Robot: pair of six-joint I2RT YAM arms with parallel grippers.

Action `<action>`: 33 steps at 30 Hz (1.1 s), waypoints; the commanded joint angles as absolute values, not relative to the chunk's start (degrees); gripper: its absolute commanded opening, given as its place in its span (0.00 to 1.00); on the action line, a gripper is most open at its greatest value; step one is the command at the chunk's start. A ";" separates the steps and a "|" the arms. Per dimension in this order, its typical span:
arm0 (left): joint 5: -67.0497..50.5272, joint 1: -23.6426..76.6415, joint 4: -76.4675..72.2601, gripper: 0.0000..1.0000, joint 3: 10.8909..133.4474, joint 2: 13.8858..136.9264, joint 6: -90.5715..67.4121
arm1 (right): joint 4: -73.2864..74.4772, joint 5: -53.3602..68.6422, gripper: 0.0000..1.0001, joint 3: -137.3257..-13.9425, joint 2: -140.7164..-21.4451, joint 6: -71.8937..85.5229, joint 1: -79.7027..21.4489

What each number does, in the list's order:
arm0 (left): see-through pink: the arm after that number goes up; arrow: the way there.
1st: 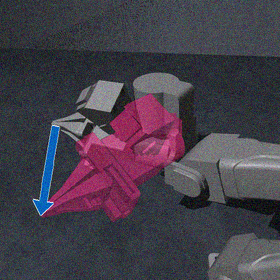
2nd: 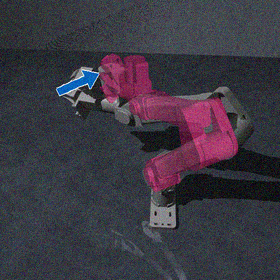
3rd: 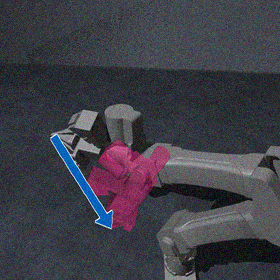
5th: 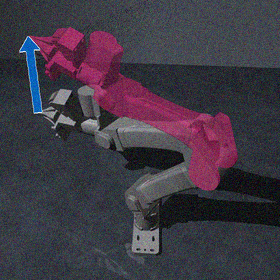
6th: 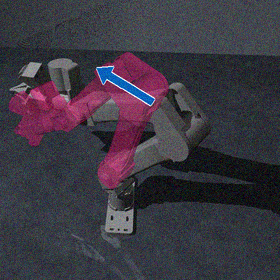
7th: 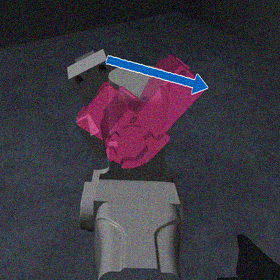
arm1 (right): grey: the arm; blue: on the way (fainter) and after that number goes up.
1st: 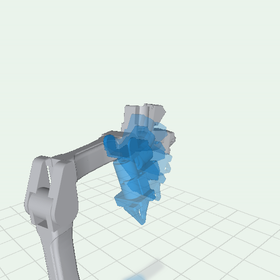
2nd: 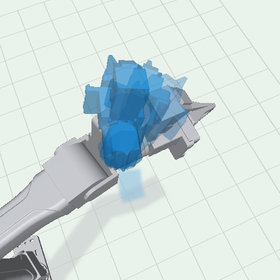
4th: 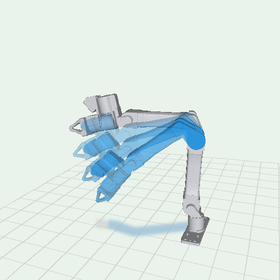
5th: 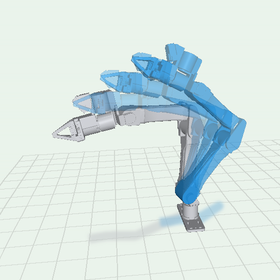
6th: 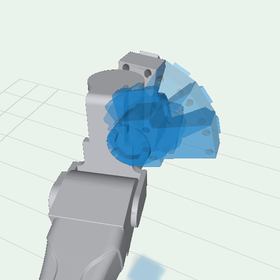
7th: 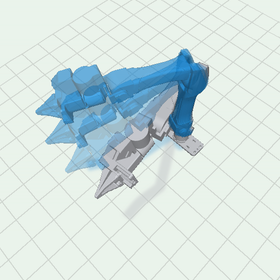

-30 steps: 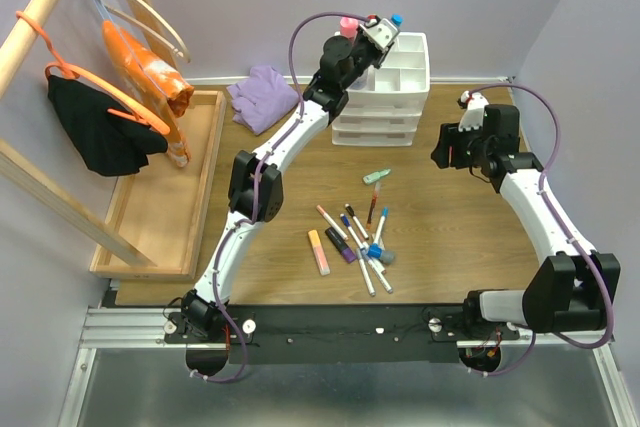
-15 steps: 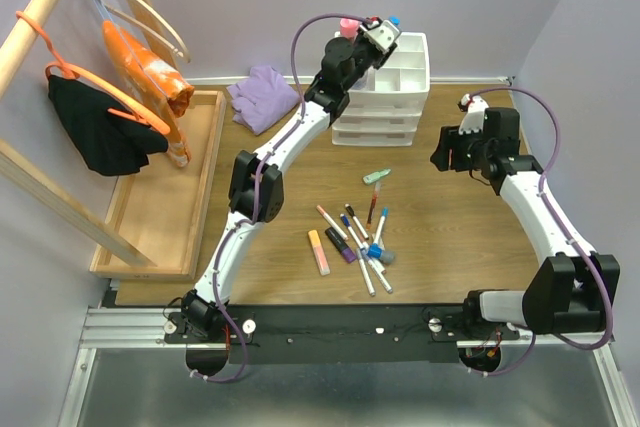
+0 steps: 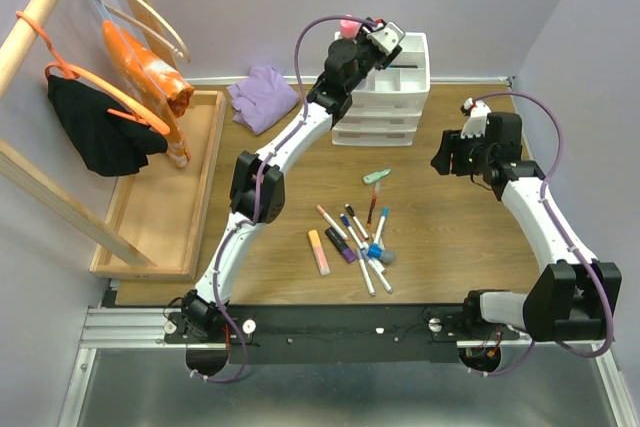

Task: Sort the stationery into containers
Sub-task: Pick up the pen from the center of the board.

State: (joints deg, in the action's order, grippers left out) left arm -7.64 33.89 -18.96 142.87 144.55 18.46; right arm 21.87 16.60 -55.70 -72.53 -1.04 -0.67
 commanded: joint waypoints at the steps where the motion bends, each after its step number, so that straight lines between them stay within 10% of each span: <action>1: -5.01 34.28 -19.68 0.64 140.81 138.53 18.46 | 21.27 19.33 0.64 -55.46 -70.40 -0.26 -0.26; 20: -15.88 25.06 -12.93 0.75 90.39 94.14 5.45 | 39.64 33.57 0.56 -113.45 -103.79 -22.85 -1.49; 33: -43.06 24.08 53.16 0.67 75.95 80.51 56.89 | 41.05 34.27 0.57 -96.34 -96.70 -24.89 -10.81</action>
